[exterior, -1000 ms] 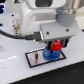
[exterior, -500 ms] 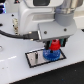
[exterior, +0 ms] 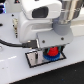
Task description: Insert the blue gear onto the right peg, followed by the red gear
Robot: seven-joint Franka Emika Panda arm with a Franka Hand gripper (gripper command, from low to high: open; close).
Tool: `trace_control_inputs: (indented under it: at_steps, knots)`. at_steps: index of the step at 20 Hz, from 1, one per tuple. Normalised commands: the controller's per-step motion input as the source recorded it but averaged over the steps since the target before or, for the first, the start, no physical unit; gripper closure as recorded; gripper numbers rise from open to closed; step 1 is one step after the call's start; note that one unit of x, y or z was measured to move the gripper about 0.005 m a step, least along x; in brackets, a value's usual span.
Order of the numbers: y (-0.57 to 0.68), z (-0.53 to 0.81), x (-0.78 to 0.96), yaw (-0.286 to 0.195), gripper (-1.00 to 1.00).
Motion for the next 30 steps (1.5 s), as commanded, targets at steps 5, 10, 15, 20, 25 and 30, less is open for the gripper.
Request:
trace_control_inputs:
  at_steps: [5, 10, 15, 20, 25, 30]
  knots:
    - [0.01, 0.22, 0.18, 0.0, 1.0]
    - [-0.03, -0.1, 0.14, 0.0, -1.0]
    - [-0.11, -0.31, 0.02, 0.0, -1.0]
    - [0.02, 0.11, 0.16, 0.0, 1.0]
    - [0.09, 0.34, 0.04, 0.0, -1.0]
    - [0.18, 0.75, 0.0, 0.0, -1.0]
